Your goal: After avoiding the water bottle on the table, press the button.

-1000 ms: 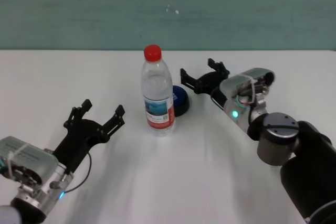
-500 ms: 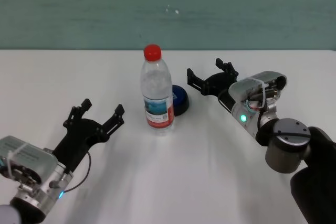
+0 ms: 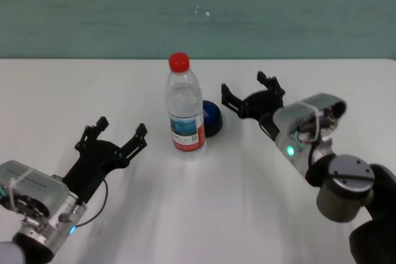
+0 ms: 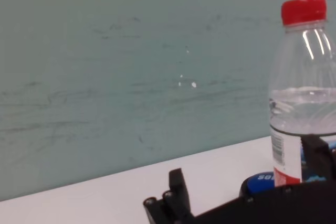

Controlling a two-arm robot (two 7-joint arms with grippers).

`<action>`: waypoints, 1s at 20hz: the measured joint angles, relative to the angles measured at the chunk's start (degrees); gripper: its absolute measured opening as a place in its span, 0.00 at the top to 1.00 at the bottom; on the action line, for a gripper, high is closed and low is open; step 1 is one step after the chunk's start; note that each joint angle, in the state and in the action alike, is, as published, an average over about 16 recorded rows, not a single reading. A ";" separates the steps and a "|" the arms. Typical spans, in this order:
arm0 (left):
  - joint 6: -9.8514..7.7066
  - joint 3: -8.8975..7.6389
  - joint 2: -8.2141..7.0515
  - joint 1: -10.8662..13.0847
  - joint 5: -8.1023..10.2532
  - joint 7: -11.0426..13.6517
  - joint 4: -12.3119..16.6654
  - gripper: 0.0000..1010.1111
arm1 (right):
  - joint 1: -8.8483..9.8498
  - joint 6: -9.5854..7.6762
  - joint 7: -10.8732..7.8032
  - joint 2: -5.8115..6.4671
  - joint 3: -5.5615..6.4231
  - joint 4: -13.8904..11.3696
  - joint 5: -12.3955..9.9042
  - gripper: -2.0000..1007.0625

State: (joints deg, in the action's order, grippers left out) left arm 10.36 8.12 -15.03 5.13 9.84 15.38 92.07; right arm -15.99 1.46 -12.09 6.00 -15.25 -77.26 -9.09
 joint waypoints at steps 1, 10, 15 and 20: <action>0.00 0.00 0.00 0.00 0.00 0.00 0.00 0.00 | 0.62 -0.10 0.19 0.05 -0.05 -0.90 0.13 0.00; 0.00 0.00 0.00 0.00 0.00 0.00 0.00 0.00 | 5.71 -0.51 1.77 0.14 -0.60 -7.27 1.82 0.00; 0.00 0.00 0.00 0.00 0.00 0.00 0.00 0.00 | 8.04 -0.32 2.65 -0.12 -0.93 -9.47 3.10 0.00; 0.00 0.00 0.00 0.00 0.00 0.00 0.00 0.00 | 10.04 0.07 3.36 -0.59 -1.14 -10.95 4.38 0.00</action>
State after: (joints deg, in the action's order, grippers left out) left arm 10.36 8.12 -15.03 5.13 9.84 15.37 92.07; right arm -5.94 1.54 -8.73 5.41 -16.38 -88.21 -4.71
